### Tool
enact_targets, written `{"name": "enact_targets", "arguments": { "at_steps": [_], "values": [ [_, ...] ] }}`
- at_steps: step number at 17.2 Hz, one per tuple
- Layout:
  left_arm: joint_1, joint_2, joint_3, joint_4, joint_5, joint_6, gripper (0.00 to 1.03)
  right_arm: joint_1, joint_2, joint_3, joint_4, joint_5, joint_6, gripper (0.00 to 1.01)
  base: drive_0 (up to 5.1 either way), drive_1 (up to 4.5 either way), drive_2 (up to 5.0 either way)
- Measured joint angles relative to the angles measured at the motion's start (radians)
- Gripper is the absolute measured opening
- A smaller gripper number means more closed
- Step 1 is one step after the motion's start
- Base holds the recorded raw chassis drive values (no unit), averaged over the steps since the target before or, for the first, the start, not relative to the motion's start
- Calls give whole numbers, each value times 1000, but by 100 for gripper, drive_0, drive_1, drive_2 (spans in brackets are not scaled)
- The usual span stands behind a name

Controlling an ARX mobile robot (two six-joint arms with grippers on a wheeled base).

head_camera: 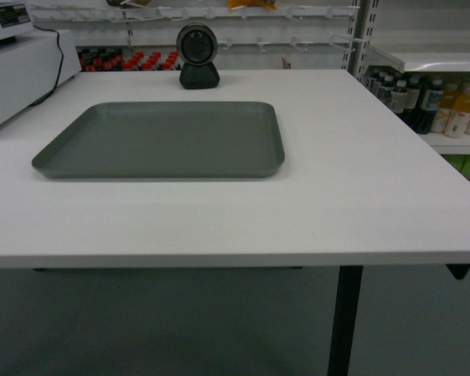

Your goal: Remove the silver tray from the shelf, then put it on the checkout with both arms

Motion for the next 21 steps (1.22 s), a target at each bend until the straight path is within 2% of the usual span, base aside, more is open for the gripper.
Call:
{"name": "enact_targets", "arguments": {
  "at_steps": [4,20,21],
  "values": [
    [0,0,0,1,0,0,98,0,0,0,0,0,0,98,0,0,0],
    [0,0,0,2,1,2,98,0,0,0,1,0,0,98,-4,-436,427],
    [0,0,0,2,0,3,98,0,0,0,2,1,0,98,0,0,0]
  ]
}}
